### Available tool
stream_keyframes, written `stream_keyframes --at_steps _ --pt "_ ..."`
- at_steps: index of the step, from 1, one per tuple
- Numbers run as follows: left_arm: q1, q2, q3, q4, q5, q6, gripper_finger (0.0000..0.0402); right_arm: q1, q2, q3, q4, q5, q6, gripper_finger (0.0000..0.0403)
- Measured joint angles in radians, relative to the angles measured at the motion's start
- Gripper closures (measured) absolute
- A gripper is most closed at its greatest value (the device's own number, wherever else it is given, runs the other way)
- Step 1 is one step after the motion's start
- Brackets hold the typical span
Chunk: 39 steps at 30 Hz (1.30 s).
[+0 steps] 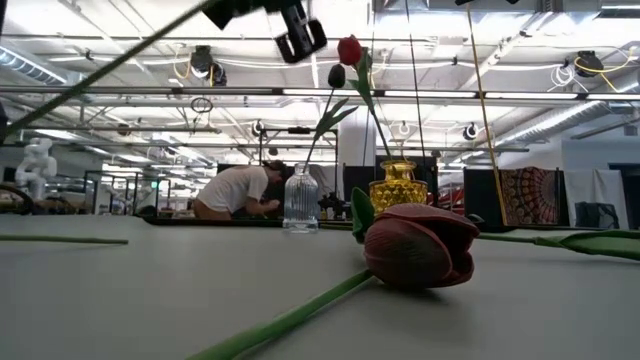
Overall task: Sort flowers into vase by color
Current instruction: Put the right pink tulip into the yellow vase
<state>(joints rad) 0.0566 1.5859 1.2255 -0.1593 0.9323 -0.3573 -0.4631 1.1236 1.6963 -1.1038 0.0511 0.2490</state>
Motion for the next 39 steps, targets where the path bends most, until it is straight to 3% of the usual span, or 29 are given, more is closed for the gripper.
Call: stream_keyframes --at_steps 24,39 --pt "0.004 -0.279 0.000 0.079 -0.081 0.055 0.0398 0.000 0.000 0.000 0.000 0.000 0.000 0.0215" --pt "0.063 -0.349 -0.001 0.140 -0.300 0.105 0.0398 0.000 0.000 0.000 0.000 0.000 0.000 0.0215"
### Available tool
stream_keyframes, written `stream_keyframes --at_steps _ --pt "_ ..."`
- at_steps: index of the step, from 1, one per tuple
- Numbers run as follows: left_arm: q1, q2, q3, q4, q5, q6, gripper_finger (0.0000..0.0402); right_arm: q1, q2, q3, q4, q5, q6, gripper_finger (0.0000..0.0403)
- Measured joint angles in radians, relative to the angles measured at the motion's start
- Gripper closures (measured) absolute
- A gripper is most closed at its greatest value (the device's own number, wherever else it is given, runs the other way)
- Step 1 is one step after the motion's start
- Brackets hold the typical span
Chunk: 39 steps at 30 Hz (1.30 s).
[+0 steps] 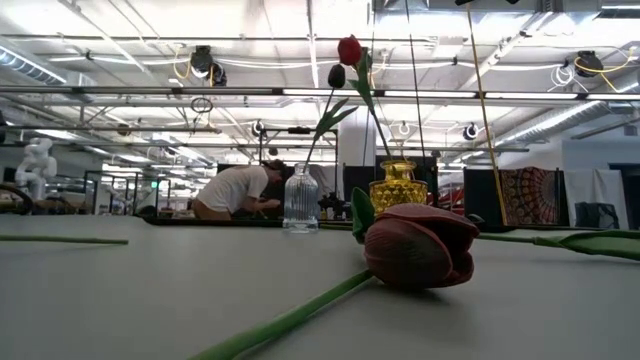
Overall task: Sort flowers into vase by color
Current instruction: Put the right pink tulip into the yellow vase
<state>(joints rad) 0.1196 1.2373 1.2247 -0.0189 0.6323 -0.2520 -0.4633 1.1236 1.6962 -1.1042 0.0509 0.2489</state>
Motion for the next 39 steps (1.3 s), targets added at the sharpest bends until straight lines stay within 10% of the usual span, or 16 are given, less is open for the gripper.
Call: stream_keyframes --at_steps 22,39 --pt "0.044 -0.032 0.035 0.021 -0.563 -0.109 0.0398 0.000 0.002 0.000 0.040 0.000 0.000 0.0215" --pt "0.044 -0.032 0.035 0.095 -0.536 -0.079 0.0398 0.000 0.007 0.000 0.091 -0.005 0.171 0.0215"
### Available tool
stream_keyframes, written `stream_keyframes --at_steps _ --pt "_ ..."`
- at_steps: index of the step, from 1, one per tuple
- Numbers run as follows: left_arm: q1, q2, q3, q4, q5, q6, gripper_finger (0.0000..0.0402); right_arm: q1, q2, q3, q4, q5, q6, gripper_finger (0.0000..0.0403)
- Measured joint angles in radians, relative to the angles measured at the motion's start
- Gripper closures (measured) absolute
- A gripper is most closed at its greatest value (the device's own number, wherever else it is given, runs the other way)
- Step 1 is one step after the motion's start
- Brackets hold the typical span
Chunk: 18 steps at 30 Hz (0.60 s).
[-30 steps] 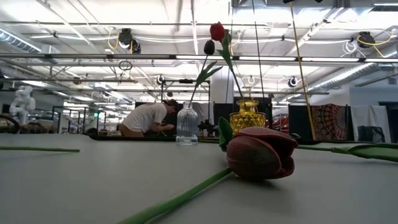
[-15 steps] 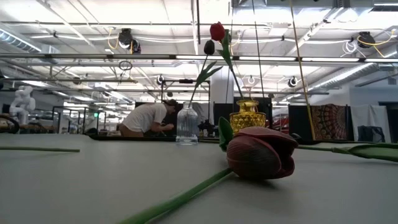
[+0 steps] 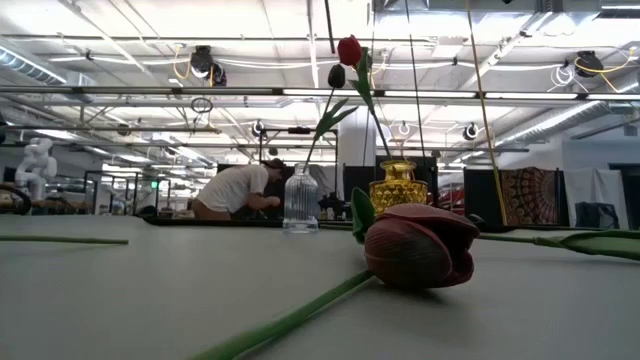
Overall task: Sort flowers into vase by color
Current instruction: Put the right pink tulip into the yellow vase
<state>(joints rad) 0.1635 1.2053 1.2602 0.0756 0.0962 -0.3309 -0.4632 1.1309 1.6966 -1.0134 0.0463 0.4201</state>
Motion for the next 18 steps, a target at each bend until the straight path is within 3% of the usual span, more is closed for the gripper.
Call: stream_keyframes --at_steps 7,13,18 --pt "0.000 0.000 0.000 0.000 0.005 0.005 0.0398 0.000 0.017 0.000 0.014 -0.012 0.122 0.0215" --pt "0.000 0.000 0.000 0.020 0.005 0.006 0.0398 0.018 0.050 0.000 0.165 -0.211 0.149 0.0216" --pt "0.000 0.000 0.000 0.023 0.005 -0.001 0.0398 0.099 0.083 0.000 0.319 -0.240 0.141 0.0215"
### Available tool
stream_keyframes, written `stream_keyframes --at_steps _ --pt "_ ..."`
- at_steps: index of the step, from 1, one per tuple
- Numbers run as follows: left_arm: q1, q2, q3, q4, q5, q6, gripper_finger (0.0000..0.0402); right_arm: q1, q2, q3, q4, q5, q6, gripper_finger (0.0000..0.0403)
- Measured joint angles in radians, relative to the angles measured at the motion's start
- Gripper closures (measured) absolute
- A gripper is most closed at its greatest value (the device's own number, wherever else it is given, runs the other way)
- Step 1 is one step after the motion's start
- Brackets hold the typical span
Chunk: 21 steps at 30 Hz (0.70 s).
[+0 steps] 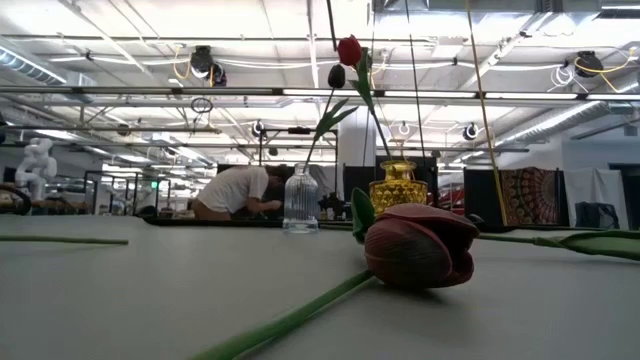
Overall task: Sort flowers into vase by color
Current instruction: Put the right pink tulip into the yellow vase
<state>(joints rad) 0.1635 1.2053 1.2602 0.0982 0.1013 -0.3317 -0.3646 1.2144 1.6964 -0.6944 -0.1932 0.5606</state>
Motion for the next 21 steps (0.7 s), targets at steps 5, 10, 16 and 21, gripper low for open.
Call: stream_keyframes --at_steps 5,10,16,21 --pt "0.000 0.000 0.000 0.002 0.000 -0.003 0.0398 0.094 0.042 0.000 0.093 0.001 -0.021 0.0215" --pt "0.000 0.000 0.000 0.051 0.010 -0.004 0.0398 0.174 0.097 0.000 0.149 0.002 -0.055 0.0215" --pt "0.000 0.000 0.000 0.091 0.025 -0.028 0.0398 0.225 0.177 0.000 0.249 0.003 -0.078 0.0215" --pt "0.000 0.000 0.000 0.095 0.030 -0.048 0.0398 0.237 0.228 0.000 0.333 0.004 -0.079 0.0215"
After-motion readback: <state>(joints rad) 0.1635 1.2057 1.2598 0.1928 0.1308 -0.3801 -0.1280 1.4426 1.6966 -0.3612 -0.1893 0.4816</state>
